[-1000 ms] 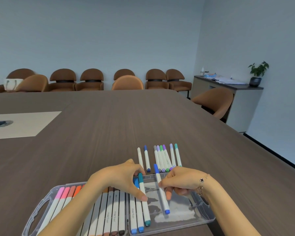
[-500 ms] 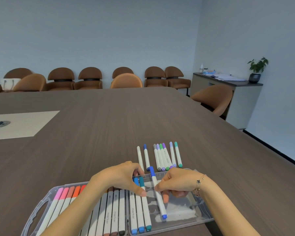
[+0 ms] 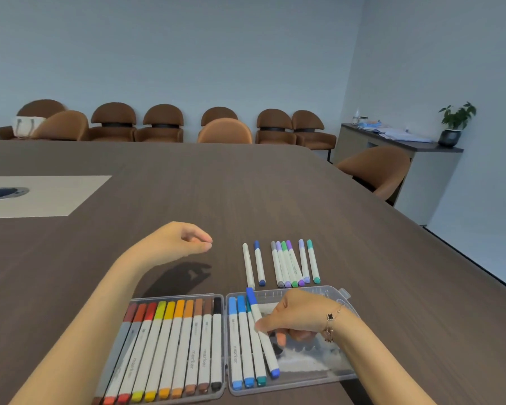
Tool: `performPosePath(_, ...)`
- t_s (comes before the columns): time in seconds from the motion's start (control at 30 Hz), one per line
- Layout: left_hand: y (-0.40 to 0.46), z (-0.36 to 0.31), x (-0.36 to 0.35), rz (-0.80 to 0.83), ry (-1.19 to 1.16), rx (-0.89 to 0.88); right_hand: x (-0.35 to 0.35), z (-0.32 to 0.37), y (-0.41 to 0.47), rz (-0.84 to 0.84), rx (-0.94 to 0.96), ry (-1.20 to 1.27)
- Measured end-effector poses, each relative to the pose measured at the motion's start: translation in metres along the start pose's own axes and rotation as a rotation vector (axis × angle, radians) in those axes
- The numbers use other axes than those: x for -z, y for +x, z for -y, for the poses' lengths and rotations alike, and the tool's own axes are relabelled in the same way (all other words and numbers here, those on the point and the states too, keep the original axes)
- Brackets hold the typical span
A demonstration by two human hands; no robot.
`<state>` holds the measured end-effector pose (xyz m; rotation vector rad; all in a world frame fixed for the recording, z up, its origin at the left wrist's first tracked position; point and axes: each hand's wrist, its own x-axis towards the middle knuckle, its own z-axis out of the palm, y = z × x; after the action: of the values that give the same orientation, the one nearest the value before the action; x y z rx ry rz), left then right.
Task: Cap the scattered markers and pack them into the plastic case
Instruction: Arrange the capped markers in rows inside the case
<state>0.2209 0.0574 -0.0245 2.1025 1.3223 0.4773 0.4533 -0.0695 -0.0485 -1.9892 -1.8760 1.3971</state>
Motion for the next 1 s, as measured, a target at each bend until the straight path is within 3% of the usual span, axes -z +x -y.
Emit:
performPosePath(0.5,-0.001,0.002,0.000,0.004,0.000,-0.002,0.002,-0.004,-0.003,0.036,-0.015,0.040)
performPosePath(0.87,0.001,0.005,-0.008,0.034,0.032,-0.015,0.003,-0.001,-0.007,0.071,-0.041,-0.106)
performPosePath(0.93,0.001,0.007,-0.006,0.027,0.013,-0.015,0.014,0.004,-0.003,-0.001,-0.061,-0.167)
performPosePath(1.0,0.000,0.008,-0.003,0.020,-0.008,-0.010,0.031,0.011,0.017,-0.255,-0.062,-0.160)
